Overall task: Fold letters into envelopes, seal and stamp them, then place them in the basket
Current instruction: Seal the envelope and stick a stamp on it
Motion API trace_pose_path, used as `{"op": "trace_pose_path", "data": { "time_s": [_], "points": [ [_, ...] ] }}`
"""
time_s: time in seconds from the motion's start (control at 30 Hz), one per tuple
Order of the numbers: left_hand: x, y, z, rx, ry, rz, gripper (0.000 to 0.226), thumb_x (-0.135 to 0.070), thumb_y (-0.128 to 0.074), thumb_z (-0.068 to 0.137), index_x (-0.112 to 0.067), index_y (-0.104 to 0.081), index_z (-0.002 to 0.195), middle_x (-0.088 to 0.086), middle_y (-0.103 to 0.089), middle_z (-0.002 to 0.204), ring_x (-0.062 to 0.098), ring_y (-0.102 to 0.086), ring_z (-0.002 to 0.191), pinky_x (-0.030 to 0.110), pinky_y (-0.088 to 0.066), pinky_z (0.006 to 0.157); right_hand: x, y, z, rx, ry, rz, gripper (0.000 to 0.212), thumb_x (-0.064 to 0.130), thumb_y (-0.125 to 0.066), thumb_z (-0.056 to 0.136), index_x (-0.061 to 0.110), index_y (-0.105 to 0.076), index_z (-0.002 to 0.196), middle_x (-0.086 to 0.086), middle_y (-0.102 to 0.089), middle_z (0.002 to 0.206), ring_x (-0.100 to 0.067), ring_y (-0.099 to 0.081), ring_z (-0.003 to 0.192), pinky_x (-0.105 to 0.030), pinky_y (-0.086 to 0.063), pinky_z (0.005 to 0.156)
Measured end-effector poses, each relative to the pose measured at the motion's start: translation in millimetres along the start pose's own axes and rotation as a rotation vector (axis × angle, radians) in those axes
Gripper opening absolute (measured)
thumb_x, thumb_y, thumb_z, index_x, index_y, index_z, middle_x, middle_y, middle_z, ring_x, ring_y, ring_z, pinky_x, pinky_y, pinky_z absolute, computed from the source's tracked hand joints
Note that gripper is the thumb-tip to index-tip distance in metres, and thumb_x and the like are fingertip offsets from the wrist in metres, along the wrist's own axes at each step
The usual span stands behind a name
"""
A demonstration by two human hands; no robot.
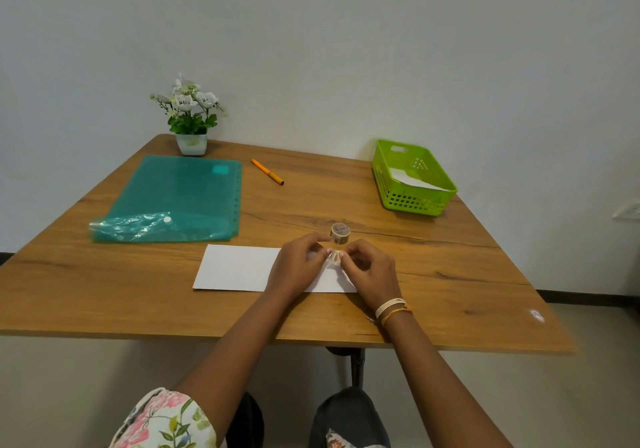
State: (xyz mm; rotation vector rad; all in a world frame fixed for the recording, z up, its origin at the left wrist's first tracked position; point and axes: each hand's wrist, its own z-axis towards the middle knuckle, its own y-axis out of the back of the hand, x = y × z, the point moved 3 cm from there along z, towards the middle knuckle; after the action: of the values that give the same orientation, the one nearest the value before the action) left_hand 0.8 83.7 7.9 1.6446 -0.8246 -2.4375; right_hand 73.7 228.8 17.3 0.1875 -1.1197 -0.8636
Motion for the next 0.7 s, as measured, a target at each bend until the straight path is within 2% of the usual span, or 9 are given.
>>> {"op": "trace_pose_path", "data": {
  "time_s": [0.07,0.23,0.33,0.37,0.4,0.47,0.57,0.7],
  "points": [
    [-1,0,0,0.002,-0.009,0.018,0.025,-0.024,-0.065,0.089,-0.027,-0.068,0.114,-0.007,-0.070,0.103,0.006,-0.061,0.097,0.024,-0.049,0.083,-1,0,2,-0.021,-0.026,0.019,0.011,0.024,-0.075,0.080,0.017,-0.066,0.079,0.007,-0.067,0.072,-0.003,-0.064,0.069,-0.012,-0.049,0.061],
    [1,2,-1,-0.026,-0.009,-0.015,0.023,-0.027,-0.051,0.098,-0.021,-0.071,0.107,-0.009,-0.072,0.097,0.007,-0.062,0.098,0.022,-0.047,0.080,-4,-2,2,-0.013,-0.073,0.063,0.013,0.011,-0.073,0.080,0.017,-0.064,0.088,0.007,-0.070,0.075,0.000,-0.067,0.073,-0.011,-0.050,0.063],
    [-1,2,0,-0.014,-0.027,0.066,0.024,-0.031,-0.055,0.096,-0.022,-0.070,0.112,-0.006,-0.069,0.111,0.010,-0.060,0.104,0.028,-0.050,0.086,-6,2,10,-0.002,-0.198,0.114,0.020,0.011,-0.072,0.082,0.019,-0.061,0.096,0.008,-0.072,0.076,0.006,-0.067,0.075,-0.007,-0.050,0.068],
    [-2,1,0,-0.002,-0.036,0.122,0.025,-0.031,-0.057,0.094,-0.023,-0.068,0.116,-0.006,-0.067,0.116,0.010,-0.058,0.107,0.029,-0.050,0.088,-8,4,16,0.022,-0.247,0.120,0.016,0.011,-0.072,0.082,0.019,-0.063,0.092,0.005,-0.073,0.077,0.002,-0.068,0.077,-0.013,-0.054,0.073],
    [-2,0,0,0.011,-0.053,0.188,0.028,-0.032,-0.059,0.093,-0.025,-0.066,0.119,-0.007,-0.065,0.120,0.010,-0.056,0.110,0.030,-0.049,0.091,-10,6,22,0.062,-0.294,0.138,0.012,0.009,-0.071,0.083,0.019,-0.066,0.086,0.001,-0.074,0.079,-0.005,-0.070,0.078,-0.024,-0.058,0.077],
    [-1,-2,-1,0.035,-0.090,0.293,0.034,-0.035,-0.062,0.090,-0.028,-0.062,0.123,-0.007,-0.062,0.124,0.010,-0.054,0.111,0.029,-0.046,0.092,-9,10,34,0.175,-0.361,0.126,0.017,0.006,-0.070,0.083,0.021,-0.069,0.075,-0.004,-0.074,0.080,-0.016,-0.072,0.080,-0.040,-0.060,0.077],
    [2,-6,-2,0.061,-0.092,0.336,0.038,-0.036,-0.064,0.089,-0.029,-0.059,0.126,-0.007,-0.060,0.126,0.011,-0.052,0.114,0.027,-0.043,0.092,-5,13,48,0.343,-0.342,-0.028,0.021,0.007,-0.070,0.082,0.023,-0.069,0.069,-0.003,-0.073,0.078,-0.015,-0.068,0.073,-0.035,-0.059,0.074],
    [-2,-10,-1,0.064,-0.099,0.333,0.039,-0.031,-0.062,0.090,-0.028,-0.057,0.129,-0.006,-0.059,0.128,0.011,-0.050,0.118,0.030,-0.044,0.097,-2,10,61,0.498,-0.273,-0.160,0.014,0.005,-0.067,0.083,0.017,-0.073,0.080,0.001,-0.069,0.073,-0.007,-0.059,0.066,-0.024,-0.048,0.069]
  ]
}}
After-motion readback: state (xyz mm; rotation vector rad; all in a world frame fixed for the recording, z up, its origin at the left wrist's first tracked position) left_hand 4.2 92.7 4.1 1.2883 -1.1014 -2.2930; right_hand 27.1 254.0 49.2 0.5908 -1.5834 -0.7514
